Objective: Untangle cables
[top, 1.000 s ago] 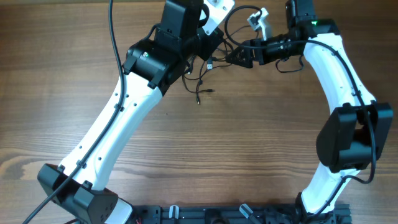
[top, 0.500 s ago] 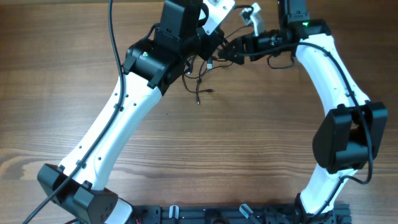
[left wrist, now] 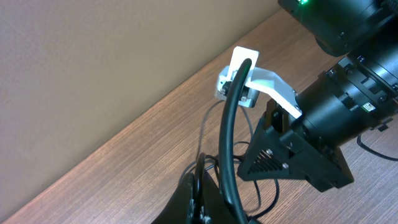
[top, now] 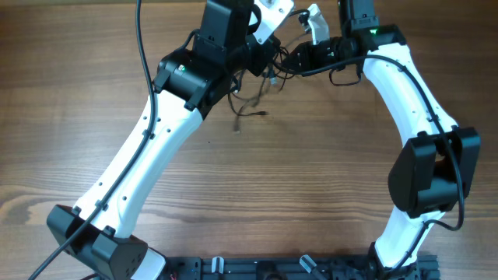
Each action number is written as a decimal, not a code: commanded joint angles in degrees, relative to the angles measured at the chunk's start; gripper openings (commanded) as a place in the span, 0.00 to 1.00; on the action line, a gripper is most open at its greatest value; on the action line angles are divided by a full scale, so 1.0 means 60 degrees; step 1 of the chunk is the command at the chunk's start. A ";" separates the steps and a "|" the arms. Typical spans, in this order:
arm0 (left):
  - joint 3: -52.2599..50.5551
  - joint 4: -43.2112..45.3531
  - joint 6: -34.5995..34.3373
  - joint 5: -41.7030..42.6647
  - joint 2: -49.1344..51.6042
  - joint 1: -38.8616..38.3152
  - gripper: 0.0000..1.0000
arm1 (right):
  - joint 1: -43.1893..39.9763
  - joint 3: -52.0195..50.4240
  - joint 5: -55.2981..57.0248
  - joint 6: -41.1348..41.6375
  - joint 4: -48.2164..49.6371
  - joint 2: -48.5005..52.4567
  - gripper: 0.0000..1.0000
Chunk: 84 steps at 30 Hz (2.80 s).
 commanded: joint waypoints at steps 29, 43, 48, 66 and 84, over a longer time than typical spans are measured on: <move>0.0102 -0.0707 0.0244 -0.1217 -0.0219 0.2659 0.04 | -0.2619 -0.0047 0.2568 0.0331 -0.0554 -0.0226 0.04; 0.0102 -0.0477 0.0382 -0.0991 -0.1395 0.5074 0.04 | -0.2994 -0.0047 0.3789 0.0437 -0.0594 -0.0226 0.04; 0.0102 -0.0452 0.0339 -0.0885 -0.1446 0.5537 0.04 | -0.3468 -0.0047 0.3792 0.0543 -0.0663 -0.0226 0.04; 0.0098 -0.0415 0.0200 -0.0878 -0.1654 0.6583 0.04 | -0.4444 -0.0047 0.4535 0.0612 -0.0798 -0.0211 0.04; 0.0098 -0.0423 -0.0015 -0.0193 -0.1861 0.7519 0.04 | -0.4499 -0.0047 0.4517 0.0601 -0.0831 -0.0208 0.04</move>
